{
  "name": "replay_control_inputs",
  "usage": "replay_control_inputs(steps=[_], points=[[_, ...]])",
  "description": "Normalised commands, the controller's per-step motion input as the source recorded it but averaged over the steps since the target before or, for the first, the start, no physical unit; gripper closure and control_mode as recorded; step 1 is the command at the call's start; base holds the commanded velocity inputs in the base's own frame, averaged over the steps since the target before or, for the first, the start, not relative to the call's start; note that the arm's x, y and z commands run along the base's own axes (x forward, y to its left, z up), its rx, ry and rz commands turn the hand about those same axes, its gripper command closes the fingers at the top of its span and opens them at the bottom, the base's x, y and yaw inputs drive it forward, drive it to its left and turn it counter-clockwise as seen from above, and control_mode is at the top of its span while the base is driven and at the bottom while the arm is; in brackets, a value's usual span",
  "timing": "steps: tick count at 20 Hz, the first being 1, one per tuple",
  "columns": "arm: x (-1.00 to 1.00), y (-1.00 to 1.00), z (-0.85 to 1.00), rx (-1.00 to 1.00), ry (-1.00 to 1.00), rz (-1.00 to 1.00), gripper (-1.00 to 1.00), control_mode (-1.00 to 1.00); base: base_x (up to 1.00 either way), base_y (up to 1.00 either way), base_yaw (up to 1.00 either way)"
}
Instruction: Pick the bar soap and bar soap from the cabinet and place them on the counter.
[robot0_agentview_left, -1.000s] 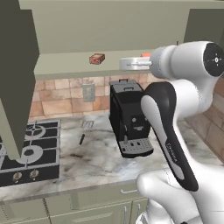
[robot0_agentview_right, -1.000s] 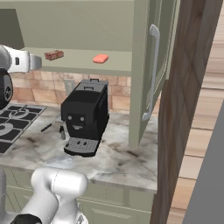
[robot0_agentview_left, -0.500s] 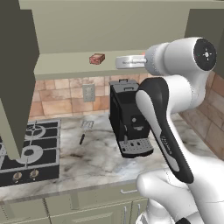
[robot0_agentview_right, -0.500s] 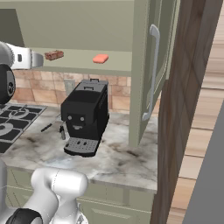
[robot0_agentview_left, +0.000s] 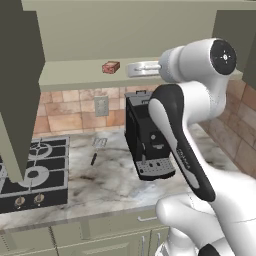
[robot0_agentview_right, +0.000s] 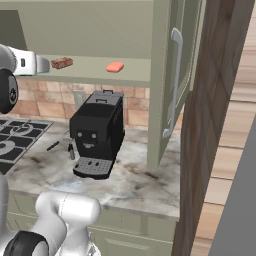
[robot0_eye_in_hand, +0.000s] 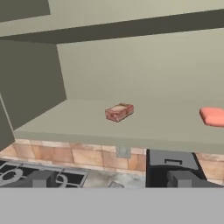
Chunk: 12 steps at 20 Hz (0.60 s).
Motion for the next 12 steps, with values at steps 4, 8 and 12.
replay_control_inputs(steps=[4,8,12], points=[[0.19,0.1,-0.05,-0.02,0.0,0.0,-1.0,-1.0,0.0,0.0,0.0],[0.27,0.01,0.0,0.0,0.0,0.0,-1.0,-1.0,0.0,0.0,0.0],[0.25,0.0,0.0,0.0,0.0,0.0,-1.0,-1.0,0.0,0.0,0.0]])
